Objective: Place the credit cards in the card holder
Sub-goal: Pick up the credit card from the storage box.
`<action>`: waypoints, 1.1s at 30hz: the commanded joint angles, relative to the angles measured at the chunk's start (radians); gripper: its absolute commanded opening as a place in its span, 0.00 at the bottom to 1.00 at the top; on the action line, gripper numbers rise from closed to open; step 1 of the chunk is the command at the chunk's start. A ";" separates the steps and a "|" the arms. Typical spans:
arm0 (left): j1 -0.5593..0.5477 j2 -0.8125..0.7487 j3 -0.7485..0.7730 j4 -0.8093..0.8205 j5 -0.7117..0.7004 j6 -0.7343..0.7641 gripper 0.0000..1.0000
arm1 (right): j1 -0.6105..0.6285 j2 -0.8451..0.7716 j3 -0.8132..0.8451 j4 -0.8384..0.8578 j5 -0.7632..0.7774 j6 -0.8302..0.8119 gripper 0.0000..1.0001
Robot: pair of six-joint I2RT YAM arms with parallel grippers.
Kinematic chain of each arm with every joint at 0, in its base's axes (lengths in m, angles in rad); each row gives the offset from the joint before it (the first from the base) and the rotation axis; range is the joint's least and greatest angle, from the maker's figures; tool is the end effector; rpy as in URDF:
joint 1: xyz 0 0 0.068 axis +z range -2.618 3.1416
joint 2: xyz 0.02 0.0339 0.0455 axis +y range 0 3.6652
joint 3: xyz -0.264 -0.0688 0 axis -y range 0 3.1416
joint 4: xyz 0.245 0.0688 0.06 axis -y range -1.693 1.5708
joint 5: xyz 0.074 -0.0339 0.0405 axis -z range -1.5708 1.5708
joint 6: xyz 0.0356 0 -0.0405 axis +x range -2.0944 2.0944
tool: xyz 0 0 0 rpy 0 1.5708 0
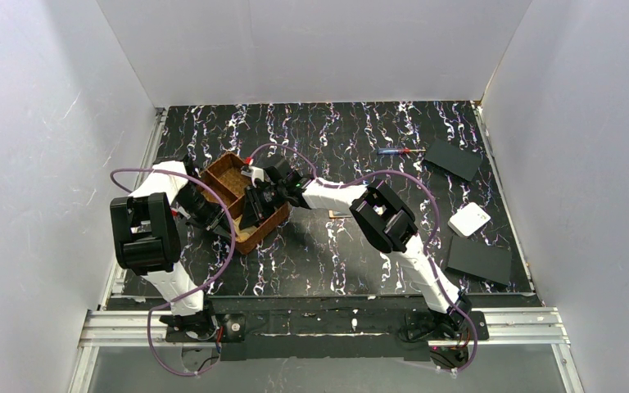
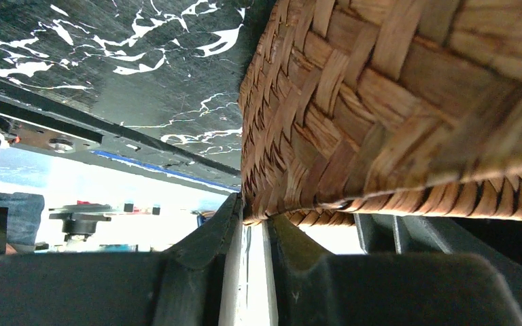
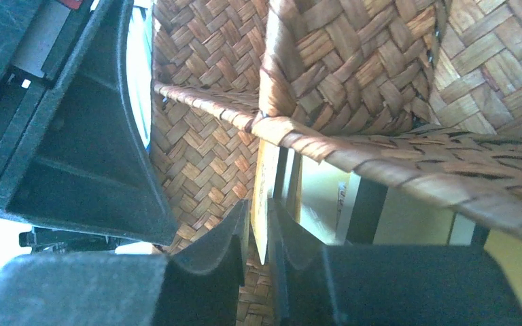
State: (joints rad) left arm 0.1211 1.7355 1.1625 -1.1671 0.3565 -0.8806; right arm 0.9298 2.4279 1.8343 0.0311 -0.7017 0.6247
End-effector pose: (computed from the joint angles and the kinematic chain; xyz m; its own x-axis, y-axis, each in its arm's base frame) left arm 0.2830 0.0219 0.1857 -0.4907 -0.7877 0.3726 -0.8638 0.4959 -0.0891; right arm 0.3056 0.4480 0.1451 -0.8077 -0.3356 -0.4848 -0.5749 0.2654 0.7740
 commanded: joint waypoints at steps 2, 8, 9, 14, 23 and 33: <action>-0.019 -0.022 0.052 0.009 0.018 0.008 0.13 | 0.035 -0.055 -0.028 0.011 -0.103 -0.016 0.24; -0.038 -0.017 0.067 0.002 0.012 0.014 0.12 | 0.046 -0.046 0.005 -0.076 -0.083 -0.068 0.31; -0.040 -0.019 0.067 0.001 0.012 0.014 0.12 | 0.047 -0.043 0.006 -0.076 -0.082 -0.067 0.32; -0.050 -0.020 0.070 -0.007 0.009 0.020 0.12 | 0.055 -0.024 0.018 -0.063 -0.115 -0.057 0.35; -0.054 -0.044 0.039 -0.022 -0.004 0.038 0.11 | 0.056 -0.083 -0.050 0.052 -0.141 -0.058 0.25; -0.070 -0.058 0.023 -0.022 -0.011 0.041 0.11 | 0.061 -0.078 -0.040 0.028 -0.131 -0.073 0.26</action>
State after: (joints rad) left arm 0.0654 1.7317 1.1877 -1.1835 0.3080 -0.8474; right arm 0.9665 2.3859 1.7954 0.0757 -0.8059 0.5686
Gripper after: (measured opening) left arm 0.126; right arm 0.253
